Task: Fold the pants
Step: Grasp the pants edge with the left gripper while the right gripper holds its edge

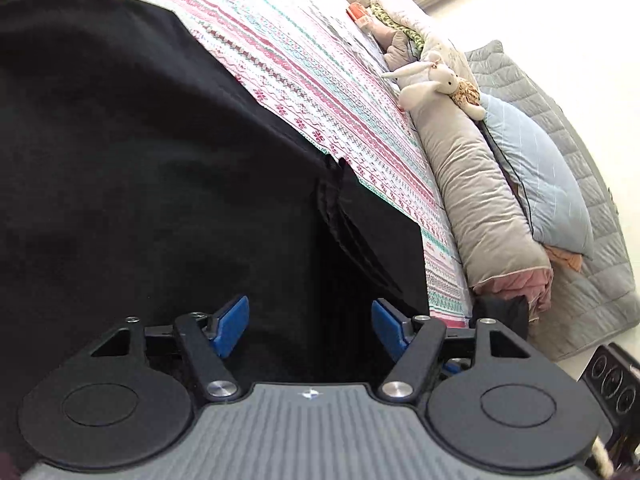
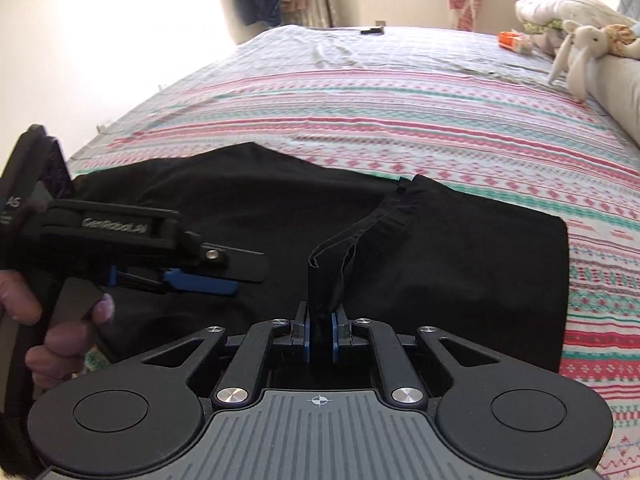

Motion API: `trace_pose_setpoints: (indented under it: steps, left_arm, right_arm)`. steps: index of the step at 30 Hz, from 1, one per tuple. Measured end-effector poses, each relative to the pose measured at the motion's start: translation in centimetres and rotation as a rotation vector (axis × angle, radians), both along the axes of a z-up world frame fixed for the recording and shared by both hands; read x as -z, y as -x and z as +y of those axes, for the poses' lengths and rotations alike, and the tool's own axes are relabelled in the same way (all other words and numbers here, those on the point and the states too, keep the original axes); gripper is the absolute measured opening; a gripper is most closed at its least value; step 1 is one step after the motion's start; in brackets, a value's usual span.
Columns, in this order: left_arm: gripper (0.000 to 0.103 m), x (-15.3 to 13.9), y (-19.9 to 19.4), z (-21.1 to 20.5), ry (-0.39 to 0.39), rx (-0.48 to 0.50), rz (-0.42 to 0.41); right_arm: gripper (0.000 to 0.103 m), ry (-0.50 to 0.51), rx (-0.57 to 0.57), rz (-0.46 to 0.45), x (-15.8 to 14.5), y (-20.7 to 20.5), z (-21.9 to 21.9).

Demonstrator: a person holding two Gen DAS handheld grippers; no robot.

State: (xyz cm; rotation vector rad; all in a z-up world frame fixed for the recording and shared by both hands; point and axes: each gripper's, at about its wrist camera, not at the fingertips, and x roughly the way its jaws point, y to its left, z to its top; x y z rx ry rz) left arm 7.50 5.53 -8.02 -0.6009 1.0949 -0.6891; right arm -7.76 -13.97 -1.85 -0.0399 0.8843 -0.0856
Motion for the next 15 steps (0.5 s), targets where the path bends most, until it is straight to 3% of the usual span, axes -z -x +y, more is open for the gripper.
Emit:
trace_pose_setpoints:
  steps: [3, 6, 12, 15]
  left_arm:
    - [0.078, 0.8, -0.6, 1.2, 0.108, -0.055, 0.073]
    - [0.074, 1.2, -1.2, 2.1, 0.162, -0.094, 0.122]
    - [0.062, 0.6, -1.3, 1.7, 0.074, -0.109, 0.076]
    - [0.051, 0.4, -1.2, 1.3, 0.003, -0.095, 0.018]
  right_arm:
    - [0.01, -0.039, -0.067, 0.028, 0.7, -0.6, 1.8]
    - [0.01, -0.075, -0.11, 0.043, 1.2, -0.9, 3.1]
    - [0.01, -0.158, -0.159, 0.053, 1.2, -1.3, 4.6]
    - [0.011, -0.193, -0.178, 0.07, 1.5, -1.5, 4.9]
